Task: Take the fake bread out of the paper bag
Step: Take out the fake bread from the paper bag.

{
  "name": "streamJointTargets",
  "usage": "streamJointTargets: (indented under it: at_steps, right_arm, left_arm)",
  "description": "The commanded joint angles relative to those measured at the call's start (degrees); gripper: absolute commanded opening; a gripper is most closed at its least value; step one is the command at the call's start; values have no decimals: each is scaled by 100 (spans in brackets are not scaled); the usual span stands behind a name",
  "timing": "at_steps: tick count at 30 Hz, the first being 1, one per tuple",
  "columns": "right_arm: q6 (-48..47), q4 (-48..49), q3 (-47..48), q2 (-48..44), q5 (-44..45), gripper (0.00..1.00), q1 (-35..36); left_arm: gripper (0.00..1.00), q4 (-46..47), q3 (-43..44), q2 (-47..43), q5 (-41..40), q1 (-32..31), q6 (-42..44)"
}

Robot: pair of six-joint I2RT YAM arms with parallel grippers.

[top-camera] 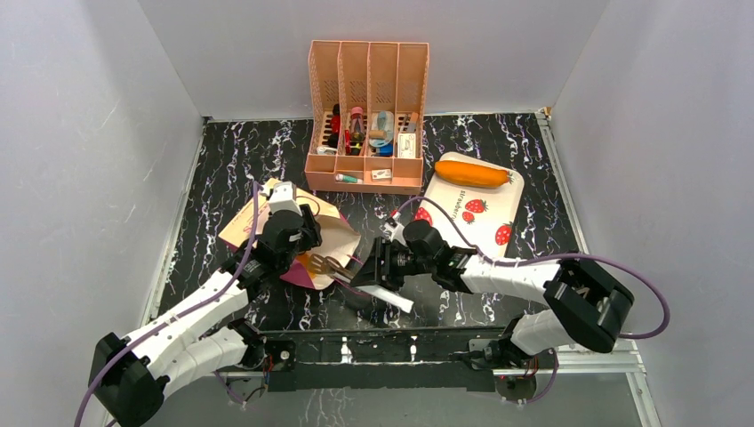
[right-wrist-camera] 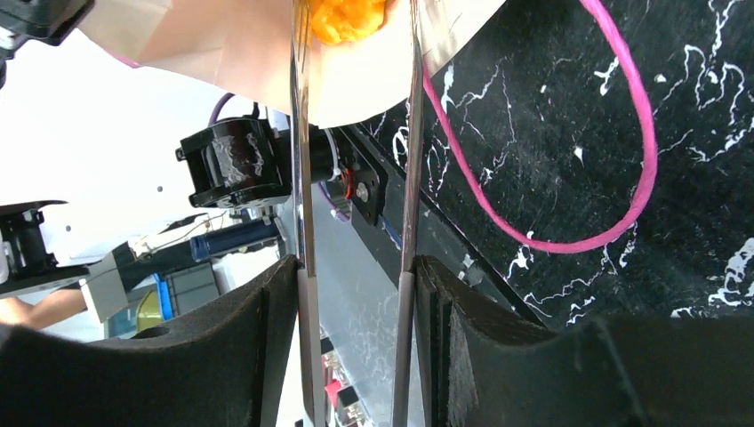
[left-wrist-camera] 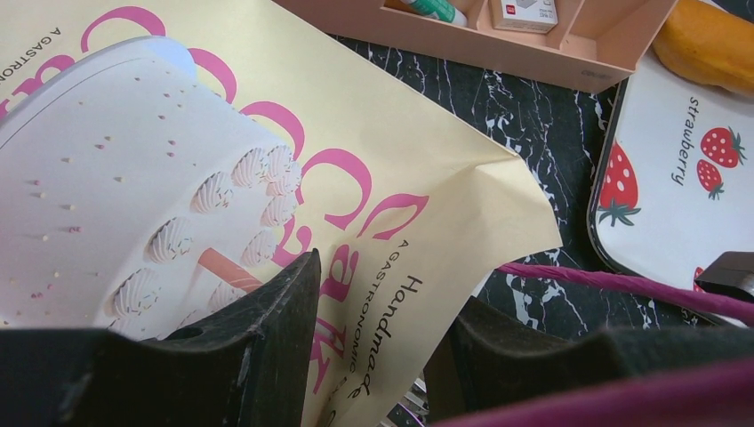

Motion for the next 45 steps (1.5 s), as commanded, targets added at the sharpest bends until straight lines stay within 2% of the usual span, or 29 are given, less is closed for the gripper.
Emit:
streamJointTargets:
  at_steps: [1, 26, 37, 45]
  right_arm:
    - [281, 557, 198, 95, -349, 46, 47]
    - [1235, 1857, 212, 985, -1146, 46, 101]
    - [1444, 2287, 545, 1513, -1489, 46, 101]
    - [1420, 2223, 696, 1661, -1621, 46, 101]
  left_arm:
    - [40, 135, -44, -120, 111, 14, -16]
    - [40, 283, -118, -245, 251, 7, 40]
    - [40, 368, -127, -260, 367, 8, 112]
    - [40, 494, -145, -272, 480, 8, 196]
